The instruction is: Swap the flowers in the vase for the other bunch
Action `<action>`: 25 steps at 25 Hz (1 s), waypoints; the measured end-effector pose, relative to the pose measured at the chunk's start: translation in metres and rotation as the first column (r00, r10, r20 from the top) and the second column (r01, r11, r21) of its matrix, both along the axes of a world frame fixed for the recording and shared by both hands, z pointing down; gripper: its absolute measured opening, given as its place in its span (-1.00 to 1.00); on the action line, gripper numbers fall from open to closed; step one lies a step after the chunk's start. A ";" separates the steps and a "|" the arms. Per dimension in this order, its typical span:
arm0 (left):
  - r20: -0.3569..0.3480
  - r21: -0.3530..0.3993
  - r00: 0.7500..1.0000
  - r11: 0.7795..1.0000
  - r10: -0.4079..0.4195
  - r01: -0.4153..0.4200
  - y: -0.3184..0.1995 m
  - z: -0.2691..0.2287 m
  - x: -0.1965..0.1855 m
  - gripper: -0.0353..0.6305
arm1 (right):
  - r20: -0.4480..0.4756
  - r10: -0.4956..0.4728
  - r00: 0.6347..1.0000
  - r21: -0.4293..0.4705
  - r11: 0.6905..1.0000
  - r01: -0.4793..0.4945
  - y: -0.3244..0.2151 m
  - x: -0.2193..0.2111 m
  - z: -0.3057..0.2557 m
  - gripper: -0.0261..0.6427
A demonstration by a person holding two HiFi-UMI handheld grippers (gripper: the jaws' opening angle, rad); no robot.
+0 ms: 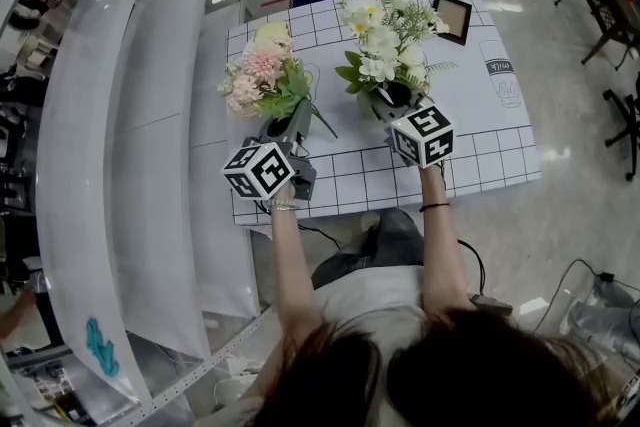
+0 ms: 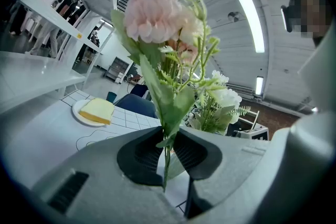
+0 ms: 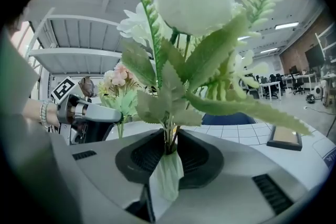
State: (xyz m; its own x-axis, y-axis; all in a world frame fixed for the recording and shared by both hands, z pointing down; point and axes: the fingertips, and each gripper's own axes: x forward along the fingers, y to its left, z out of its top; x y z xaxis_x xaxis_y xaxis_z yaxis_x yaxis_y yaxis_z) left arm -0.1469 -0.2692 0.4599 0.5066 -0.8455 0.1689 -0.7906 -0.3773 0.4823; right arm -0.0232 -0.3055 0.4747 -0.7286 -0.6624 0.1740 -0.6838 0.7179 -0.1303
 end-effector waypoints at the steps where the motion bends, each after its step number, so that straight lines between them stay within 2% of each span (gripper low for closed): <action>1: 0.000 0.001 1.000 1.000 0.000 0.000 0.000 0.000 0.000 -0.71 | -0.004 0.001 1.000 0.002 1.000 -0.001 0.000 0.000 0.000 -0.77; 9: -0.004 -0.002 1.000 1.000 -0.004 0.004 0.003 0.000 0.002 -0.71 | 0.003 0.014 1.000 0.002 1.000 -0.014 0.001 -0.002 -0.002 -0.75; 25: -0.012 -0.006 1.000 1.000 -0.001 0.001 0.008 0.003 0.005 -0.71 | 0.017 0.027 0.999 0.020 0.999 -0.027 0.007 -0.008 -0.002 -0.48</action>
